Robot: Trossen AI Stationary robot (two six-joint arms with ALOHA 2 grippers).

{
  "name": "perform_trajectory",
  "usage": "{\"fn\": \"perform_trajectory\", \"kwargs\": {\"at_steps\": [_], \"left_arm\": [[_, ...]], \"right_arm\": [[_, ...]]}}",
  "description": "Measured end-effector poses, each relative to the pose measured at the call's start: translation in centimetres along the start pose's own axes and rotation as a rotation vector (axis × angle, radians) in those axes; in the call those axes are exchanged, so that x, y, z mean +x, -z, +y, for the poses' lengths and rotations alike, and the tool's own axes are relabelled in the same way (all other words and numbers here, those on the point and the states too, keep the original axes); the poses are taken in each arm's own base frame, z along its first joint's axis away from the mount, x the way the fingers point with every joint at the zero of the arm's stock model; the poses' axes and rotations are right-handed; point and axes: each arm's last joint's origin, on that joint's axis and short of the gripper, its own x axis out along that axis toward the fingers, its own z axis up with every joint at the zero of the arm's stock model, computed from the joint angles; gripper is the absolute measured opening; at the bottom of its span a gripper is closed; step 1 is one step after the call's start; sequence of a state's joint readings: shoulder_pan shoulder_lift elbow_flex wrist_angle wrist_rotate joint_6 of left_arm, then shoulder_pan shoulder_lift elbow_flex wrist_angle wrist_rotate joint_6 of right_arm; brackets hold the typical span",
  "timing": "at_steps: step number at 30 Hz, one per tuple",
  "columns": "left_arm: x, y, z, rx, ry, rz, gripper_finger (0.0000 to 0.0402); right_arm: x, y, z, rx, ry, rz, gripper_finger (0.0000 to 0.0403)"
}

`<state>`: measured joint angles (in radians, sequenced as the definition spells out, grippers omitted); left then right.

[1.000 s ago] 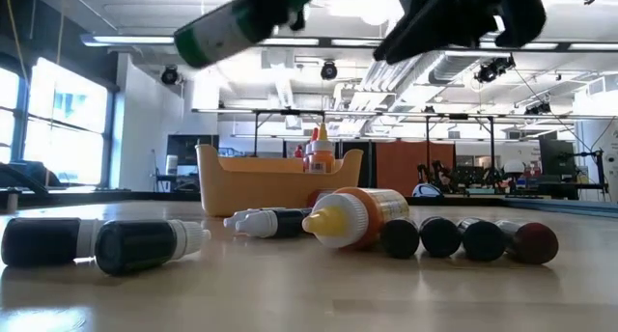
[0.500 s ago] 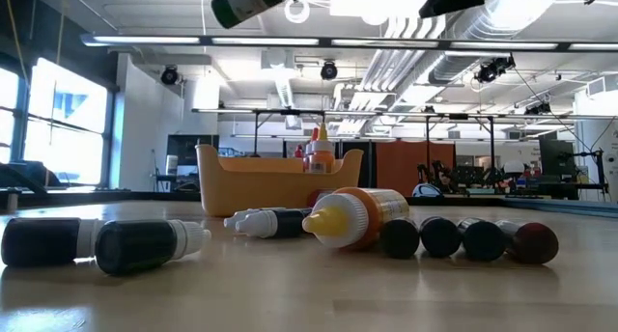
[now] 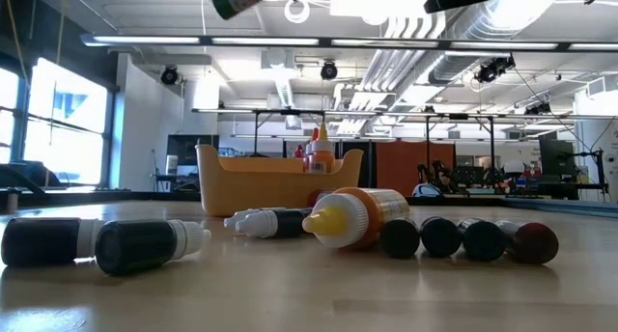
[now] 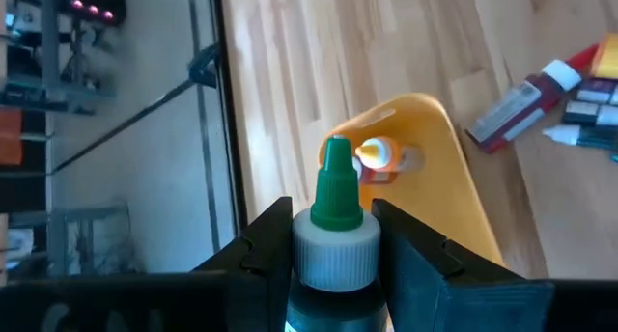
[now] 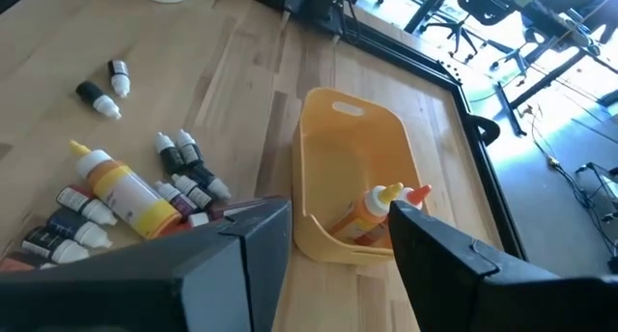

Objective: Pick & Place food coloring
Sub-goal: Put the large green food coloring bottle into the yellow bin

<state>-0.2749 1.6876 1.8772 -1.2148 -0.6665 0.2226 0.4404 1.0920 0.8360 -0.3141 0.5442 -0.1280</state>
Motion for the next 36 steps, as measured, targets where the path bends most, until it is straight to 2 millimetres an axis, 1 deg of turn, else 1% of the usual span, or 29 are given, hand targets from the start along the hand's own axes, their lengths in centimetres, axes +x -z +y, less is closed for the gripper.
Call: {"fn": "perform_trajectory", "kwargs": {"at_steps": [4, 7, 10, 12, 15, 17, 21, 22, 24, 26, 28, 30, 32, 36], "left_arm": [[-2.9, 1.6, 1.9, -0.027, -0.013, -0.054, 0.0113], [-4.2, 2.7, 3.0, -0.076, -0.024, -0.106, 0.0113], [-4.4, 3.8, 3.0, -0.096, 0.007, -0.174, 0.0113], [-3.9, 4.8, 2.5, -0.100, 0.033, -0.234, 0.0113], [-2.3, 5.7, 1.3, -0.144, 0.020, -0.357, 0.0113], [-0.3, 6.6, 0.2, -0.176, -0.004, -0.408, 0.0113], [3.7, 8.0, -2.1, -0.263, -0.022, -0.587, 0.0125], [4.6, 8.1, -2.6, -0.295, -0.018, -0.653, 0.0128], [6.5, 9.4, -3.8, -0.375, -0.005, -0.720, 0.0132], [8.2, 10.1, -5.2, -0.453, 0.008, -0.803, 0.0133], [9.6, 11.5, -6.4, -0.520, 0.001, -0.830, 0.0134], [10.5, 11.7, -7.3, -0.592, 0.001, -0.897, 0.0134], [11.5, 12.4, -8.2, -0.619, -0.014, -0.896, 0.0135], [13.7, 12.4, -9.6, -0.663, -0.051, -0.851, 0.0136]], "right_arm": [[0.0, 0.0, 0.0, 0.000, 0.000, -0.003, 0.0170], [0.0, 0.0, 0.0, 0.000, 0.002, -0.003, 0.0169], [0.0, 0.0, -0.1, -0.007, 0.005, 0.002, 0.0170], [0.0, 0.0, 0.0, -0.011, 0.006, 0.005, 0.0169], [0.0, 0.0, -0.1, -0.011, 0.007, 0.005, 0.0170], [0.0, 0.0, -0.1, -0.011, 0.008, 0.004, 0.0169], [0.0, 0.0, -0.1, -0.006, 0.006, -0.002, 0.0170], [0.0, -0.1, -0.1, -0.005, 0.005, -0.004, 0.0169], [0.0, -0.1, -0.1, -0.004, 0.003, -0.007, 0.0170], [0.0, -0.2, -0.1, 0.000, 0.004, -0.012, 0.0170], [0.0, -0.2, -0.1, 0.004, 0.004, -0.020, 0.0170], [0.0, -0.3, -0.1, 0.006, 0.005, -0.024, 0.0170], [0.0, -0.4, -0.1, 0.012, 0.006, -0.033, 0.0169], [0.0, -0.4, -0.1, 0.015, 0.006, -0.038, 0.0170]]}}
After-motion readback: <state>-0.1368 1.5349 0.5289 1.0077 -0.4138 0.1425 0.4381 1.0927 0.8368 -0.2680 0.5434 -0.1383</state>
